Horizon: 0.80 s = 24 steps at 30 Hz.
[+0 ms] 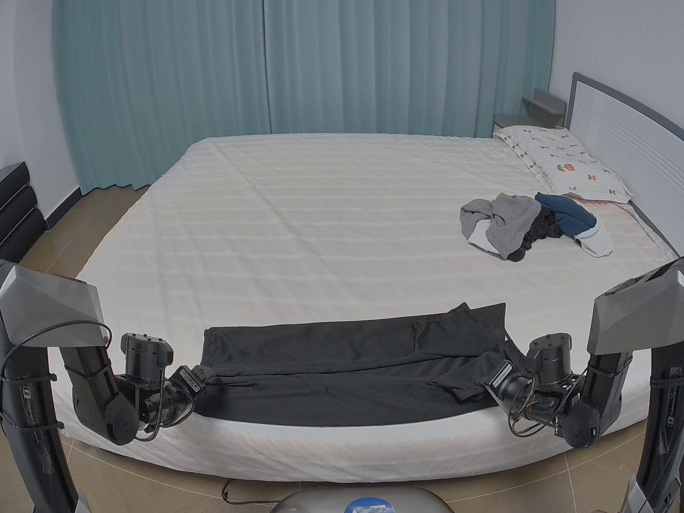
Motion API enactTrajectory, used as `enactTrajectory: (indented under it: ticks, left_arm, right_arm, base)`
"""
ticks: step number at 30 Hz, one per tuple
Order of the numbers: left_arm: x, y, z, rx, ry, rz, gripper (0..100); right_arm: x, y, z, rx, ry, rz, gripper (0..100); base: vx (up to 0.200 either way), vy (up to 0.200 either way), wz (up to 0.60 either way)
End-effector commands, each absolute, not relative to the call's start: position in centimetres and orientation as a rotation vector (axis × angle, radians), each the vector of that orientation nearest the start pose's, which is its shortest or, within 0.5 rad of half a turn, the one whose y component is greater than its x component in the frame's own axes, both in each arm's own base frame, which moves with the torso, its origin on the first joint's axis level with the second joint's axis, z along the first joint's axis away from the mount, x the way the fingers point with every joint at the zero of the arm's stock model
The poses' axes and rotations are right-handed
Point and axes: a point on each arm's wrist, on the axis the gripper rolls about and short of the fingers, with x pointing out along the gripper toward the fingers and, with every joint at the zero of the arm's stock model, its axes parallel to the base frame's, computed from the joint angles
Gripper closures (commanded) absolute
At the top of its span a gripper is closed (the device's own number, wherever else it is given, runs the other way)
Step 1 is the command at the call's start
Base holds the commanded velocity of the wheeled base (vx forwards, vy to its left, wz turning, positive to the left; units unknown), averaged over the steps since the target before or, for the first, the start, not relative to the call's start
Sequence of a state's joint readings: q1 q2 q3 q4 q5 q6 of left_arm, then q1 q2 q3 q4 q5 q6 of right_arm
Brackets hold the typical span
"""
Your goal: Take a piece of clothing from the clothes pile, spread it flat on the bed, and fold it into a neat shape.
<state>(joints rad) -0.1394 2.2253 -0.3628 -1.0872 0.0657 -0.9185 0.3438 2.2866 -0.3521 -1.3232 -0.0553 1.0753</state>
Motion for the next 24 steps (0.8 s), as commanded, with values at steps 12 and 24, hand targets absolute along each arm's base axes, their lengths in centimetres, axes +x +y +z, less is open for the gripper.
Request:
enactTrajectory:
  ticks: [12,24]
  left_arm:
    - [27.6,-3.6,-2.4,-0.793,0.744,0.291,0]
    - [27.6,-3.6,-2.5,-0.791,0.745,0.291,0]
  right_arm:
    - [25.8,8.6,-1.8,0.83,0.699,-0.065,0]
    - [27.4,4.1,-0.8,0.928,0.654,-0.071,0]
  base:
    - [0.0,0.0,0.0]
    - [0.0,0.0,0.0]
